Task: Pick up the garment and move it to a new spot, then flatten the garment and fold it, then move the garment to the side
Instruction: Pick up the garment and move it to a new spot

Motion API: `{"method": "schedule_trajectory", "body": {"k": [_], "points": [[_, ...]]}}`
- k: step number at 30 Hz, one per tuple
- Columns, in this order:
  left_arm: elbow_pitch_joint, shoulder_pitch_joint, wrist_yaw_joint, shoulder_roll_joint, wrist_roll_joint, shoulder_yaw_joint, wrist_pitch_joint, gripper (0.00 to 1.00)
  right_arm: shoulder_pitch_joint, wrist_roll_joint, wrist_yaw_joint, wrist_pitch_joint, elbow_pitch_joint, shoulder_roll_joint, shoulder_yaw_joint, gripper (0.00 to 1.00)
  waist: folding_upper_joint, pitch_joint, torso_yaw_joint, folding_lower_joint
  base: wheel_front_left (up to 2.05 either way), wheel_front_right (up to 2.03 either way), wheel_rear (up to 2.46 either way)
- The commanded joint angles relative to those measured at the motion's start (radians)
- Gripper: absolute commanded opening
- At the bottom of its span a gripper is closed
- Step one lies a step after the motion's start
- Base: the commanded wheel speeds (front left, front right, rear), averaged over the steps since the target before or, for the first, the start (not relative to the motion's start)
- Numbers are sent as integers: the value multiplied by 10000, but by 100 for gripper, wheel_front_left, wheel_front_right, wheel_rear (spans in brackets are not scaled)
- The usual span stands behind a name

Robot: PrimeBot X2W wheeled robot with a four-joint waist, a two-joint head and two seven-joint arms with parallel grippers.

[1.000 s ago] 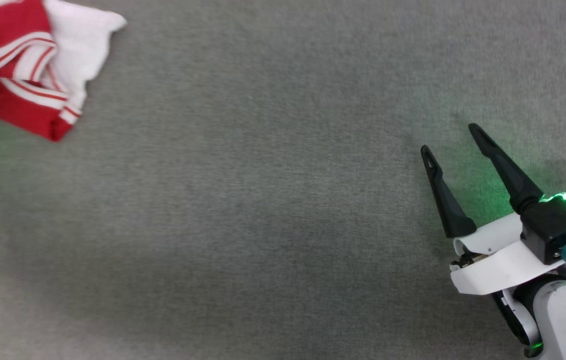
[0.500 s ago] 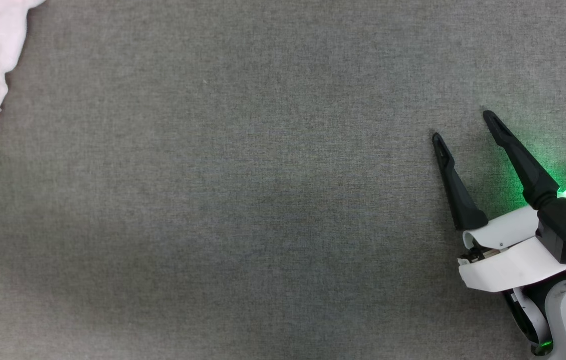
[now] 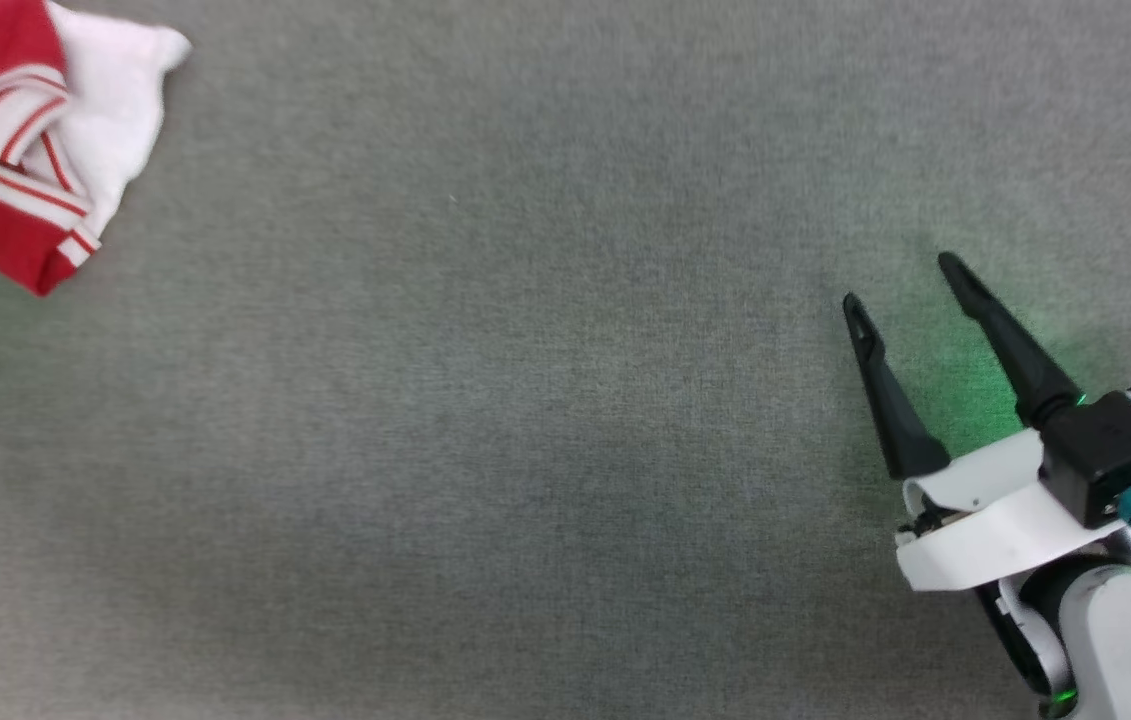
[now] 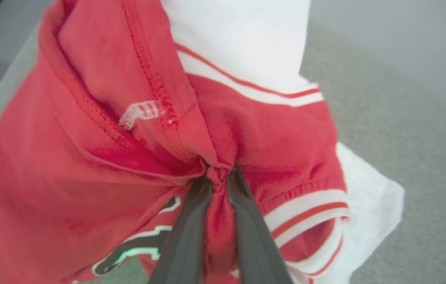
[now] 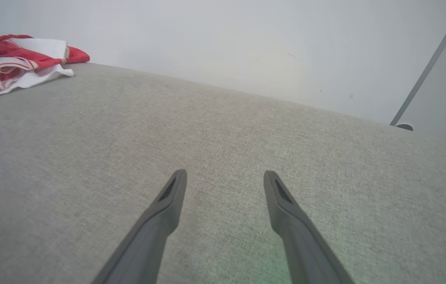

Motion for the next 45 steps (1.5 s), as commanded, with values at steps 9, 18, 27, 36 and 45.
{"method": "schedule_trajectory", "body": {"k": [9, 18, 27, 36, 45], "points": [[-642, -137, -310, -82, 292, -495, -1170, 0, 751, 191, 4, -275, 908, 456, 205, 100, 0, -2837, 474, 0, 0, 0, 0], [-1963, 246, -336, -786, 293, -1045, -739, 0, 1286, 252, 4, -429, 1347, 721, 41, 100, 0, -4193, 579, 0, 0, 0, 0], [-5238, 1918, -50, -1471, -287, -1251, 910, 0, 1603, 107, 4, -612, 1532, 888, -710, 100, 0, -4820, 3, 0, 0, 0, 0], [-9118, 3983, 838, -2072, -822, -1563, 2733, 0, 1873, -196, 4, -773, 1621, 952, -2219, 100, 0, -4806, -1097, 0, 0, 0, 0], [-11177, 5509, 1446, -2400, -850, -2230, 3788, 0, 1865, -310, 4, -937, 1808, 1134, -3059, 100, 0, -4425, -2412, 0, 0, 0, 0]]}}
